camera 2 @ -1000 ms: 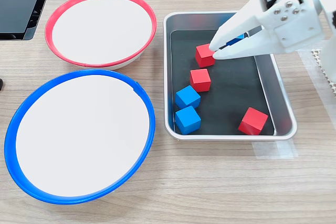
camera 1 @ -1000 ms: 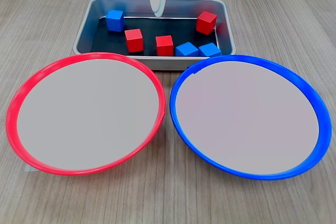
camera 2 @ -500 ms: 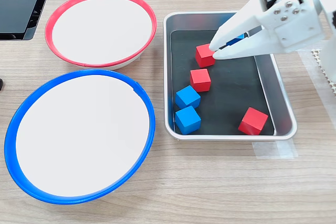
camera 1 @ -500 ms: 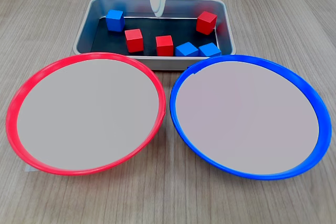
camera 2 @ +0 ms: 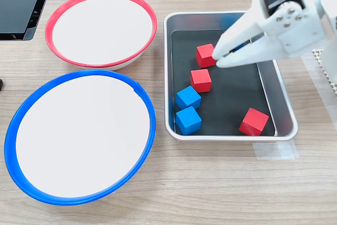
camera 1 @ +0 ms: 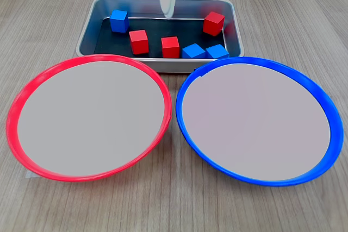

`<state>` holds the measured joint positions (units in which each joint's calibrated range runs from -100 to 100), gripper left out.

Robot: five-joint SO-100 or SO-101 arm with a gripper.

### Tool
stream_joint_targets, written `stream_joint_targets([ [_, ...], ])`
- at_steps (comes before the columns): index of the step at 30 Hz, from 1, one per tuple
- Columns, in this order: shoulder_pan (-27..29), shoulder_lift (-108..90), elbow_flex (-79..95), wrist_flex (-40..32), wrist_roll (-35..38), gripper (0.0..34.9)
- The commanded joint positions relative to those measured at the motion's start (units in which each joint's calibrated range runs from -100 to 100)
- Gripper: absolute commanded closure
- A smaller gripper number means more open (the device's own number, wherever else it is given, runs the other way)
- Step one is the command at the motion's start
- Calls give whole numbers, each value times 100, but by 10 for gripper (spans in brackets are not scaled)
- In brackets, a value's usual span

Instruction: Move six blocks from tray to matching dishes

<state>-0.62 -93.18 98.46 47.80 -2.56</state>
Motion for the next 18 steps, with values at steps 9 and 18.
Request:
stream_joint_targets([
  [9,-1307,4538,-3778,1258,-1031,316],
  [18,-1957,5800,-4188,1572,-1446,244],
])
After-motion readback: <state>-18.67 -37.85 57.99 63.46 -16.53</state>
